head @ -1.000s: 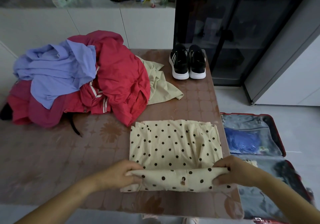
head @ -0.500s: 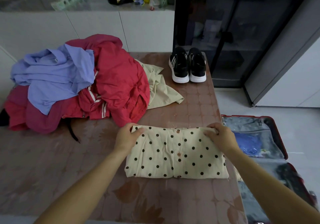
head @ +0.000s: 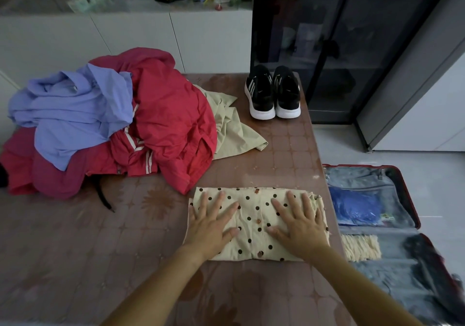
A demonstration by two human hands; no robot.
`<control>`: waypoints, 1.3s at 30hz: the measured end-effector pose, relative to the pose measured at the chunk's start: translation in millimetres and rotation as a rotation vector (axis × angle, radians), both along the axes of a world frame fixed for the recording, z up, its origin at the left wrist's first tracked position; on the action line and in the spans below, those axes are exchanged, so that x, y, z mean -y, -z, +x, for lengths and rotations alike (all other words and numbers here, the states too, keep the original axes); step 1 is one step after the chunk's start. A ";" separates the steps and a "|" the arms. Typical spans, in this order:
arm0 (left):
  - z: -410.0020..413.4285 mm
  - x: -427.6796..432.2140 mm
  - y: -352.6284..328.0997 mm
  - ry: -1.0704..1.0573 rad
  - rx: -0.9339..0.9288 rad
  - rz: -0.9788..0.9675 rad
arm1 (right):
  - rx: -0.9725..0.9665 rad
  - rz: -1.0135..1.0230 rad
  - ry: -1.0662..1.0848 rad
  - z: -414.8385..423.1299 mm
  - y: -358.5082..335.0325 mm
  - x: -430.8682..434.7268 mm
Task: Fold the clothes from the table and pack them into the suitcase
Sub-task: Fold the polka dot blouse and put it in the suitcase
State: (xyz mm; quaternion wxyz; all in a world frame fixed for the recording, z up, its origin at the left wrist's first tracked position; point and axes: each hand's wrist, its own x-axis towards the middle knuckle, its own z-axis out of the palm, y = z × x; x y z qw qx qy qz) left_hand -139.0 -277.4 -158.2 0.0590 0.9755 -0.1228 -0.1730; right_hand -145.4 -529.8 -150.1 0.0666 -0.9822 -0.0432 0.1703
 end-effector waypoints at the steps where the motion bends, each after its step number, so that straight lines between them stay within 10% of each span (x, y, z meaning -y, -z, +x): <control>1: -2.2 -1.2 0.7 -0.034 0.035 -0.030 | 0.023 0.020 0.005 -1.3 0.0 1.4; 15: -2.1 -7.9 -12.2 -0.901 0.001 -0.713 | 0.097 0.711 0.812 -9.4 -24.5 5.5; 21: -1.0 5.5 -70.8 -0.707 0.154 -0.663 | 0.055 0.684 0.700 -11.9 -27.5 3.5; 25: -2.0 36.0 -112.1 -0.441 0.168 -0.669 | 0.339 0.293 0.482 -14.8 -35.1 -2.6; 30: -16.8 90.4 -100.1 -0.339 -0.156 -0.936 | -0.177 1.208 0.643 -18.4 -65.7 -26.4; 39: -18.5 83.0 -75.3 -0.384 0.304 -1.056 | 0.089 1.144 0.790 -17.5 -61.3 1.8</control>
